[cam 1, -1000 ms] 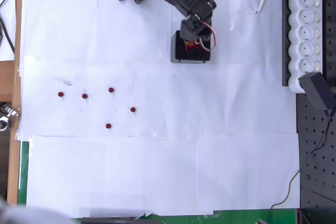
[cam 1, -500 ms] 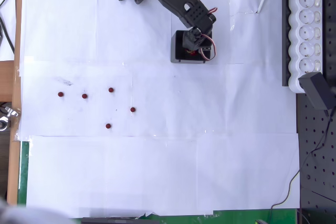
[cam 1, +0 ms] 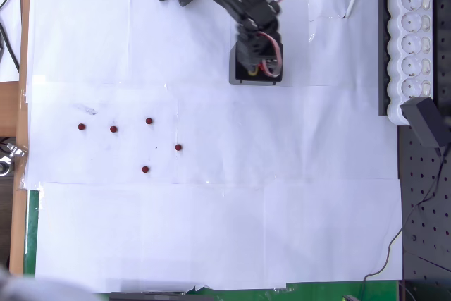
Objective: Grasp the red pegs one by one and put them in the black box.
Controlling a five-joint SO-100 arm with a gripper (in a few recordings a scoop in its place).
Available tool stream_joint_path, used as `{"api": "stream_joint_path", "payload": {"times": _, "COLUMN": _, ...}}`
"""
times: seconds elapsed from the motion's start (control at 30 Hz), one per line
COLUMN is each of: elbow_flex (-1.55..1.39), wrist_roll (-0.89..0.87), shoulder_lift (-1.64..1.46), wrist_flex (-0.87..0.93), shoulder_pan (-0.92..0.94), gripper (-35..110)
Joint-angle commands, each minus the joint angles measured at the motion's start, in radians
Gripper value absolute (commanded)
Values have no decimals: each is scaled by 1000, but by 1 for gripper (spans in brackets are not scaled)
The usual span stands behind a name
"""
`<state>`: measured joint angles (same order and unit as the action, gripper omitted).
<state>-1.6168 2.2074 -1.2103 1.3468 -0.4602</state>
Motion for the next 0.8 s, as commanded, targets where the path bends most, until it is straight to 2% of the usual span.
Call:
{"api": "stream_joint_path", "payload": {"times": 0.0, "elbow_flex": 186, "wrist_roll": -135, "shoulder_lift": 74, "wrist_flex": -173, "shoulder_pan": 178, "gripper": 16}}
{"api": "stream_joint_path", "payload": {"times": 0.2, "elbow_flex": 606, "wrist_roll": -360, "shoulder_lift": 57, "wrist_flex": -558, "shoulder_pan": 362, "gripper": 16}}
{"api": "stream_joint_path", "payload": {"times": 0.57, "elbow_flex": 1035, "wrist_roll": -508, "shoulder_lift": -55, "wrist_flex": -1330, "shoulder_pan": 511, "gripper": 16}}
{"api": "stream_joint_path", "payload": {"times": 0.77, "elbow_flex": 1040, "wrist_roll": -531, "shoulder_lift": -153, "wrist_flex": -1483, "shoulder_pan": 529, "gripper": 16}}
